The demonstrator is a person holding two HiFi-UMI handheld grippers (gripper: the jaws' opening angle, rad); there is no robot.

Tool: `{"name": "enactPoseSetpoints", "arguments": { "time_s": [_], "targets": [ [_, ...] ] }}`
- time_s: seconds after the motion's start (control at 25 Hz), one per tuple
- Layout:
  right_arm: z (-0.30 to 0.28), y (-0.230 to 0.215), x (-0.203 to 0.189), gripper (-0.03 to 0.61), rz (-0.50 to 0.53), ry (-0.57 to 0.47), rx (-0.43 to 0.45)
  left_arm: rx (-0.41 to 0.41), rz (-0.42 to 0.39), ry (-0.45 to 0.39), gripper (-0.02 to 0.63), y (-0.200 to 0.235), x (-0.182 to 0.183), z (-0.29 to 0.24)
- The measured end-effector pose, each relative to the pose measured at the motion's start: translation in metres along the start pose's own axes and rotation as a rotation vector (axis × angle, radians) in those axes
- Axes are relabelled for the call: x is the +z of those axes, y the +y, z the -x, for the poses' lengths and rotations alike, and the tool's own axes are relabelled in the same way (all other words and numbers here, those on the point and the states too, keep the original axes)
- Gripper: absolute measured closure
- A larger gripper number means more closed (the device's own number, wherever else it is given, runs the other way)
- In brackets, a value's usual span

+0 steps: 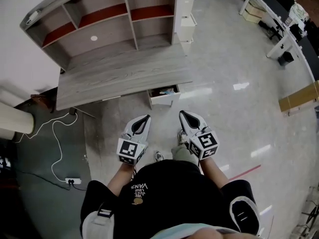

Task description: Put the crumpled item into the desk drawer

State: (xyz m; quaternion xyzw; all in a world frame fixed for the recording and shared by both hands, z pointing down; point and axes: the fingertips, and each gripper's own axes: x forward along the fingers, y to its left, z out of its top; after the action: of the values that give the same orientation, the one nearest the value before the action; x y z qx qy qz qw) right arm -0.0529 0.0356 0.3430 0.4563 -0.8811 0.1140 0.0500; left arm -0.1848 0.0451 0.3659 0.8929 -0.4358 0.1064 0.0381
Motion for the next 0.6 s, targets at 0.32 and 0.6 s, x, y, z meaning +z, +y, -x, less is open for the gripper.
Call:
{"name": "enactPoseSetpoints", "arguments": {
  "time_s": [0.32, 0.6],
  "targets": [
    [0.003, 0.007, 0.008, 0.575, 0.028, -0.01, -0.018, 0.003, -0.002, -0.013, 0.561, 0.002, 0.003, 0.012],
    [-0.002, 0.008, 0.006, 0.575, 0.034, -0.005, -0.025, 0.011, -0.017, -0.002, 0.561, 0.009, 0.0, 0.016]
  ]
}}
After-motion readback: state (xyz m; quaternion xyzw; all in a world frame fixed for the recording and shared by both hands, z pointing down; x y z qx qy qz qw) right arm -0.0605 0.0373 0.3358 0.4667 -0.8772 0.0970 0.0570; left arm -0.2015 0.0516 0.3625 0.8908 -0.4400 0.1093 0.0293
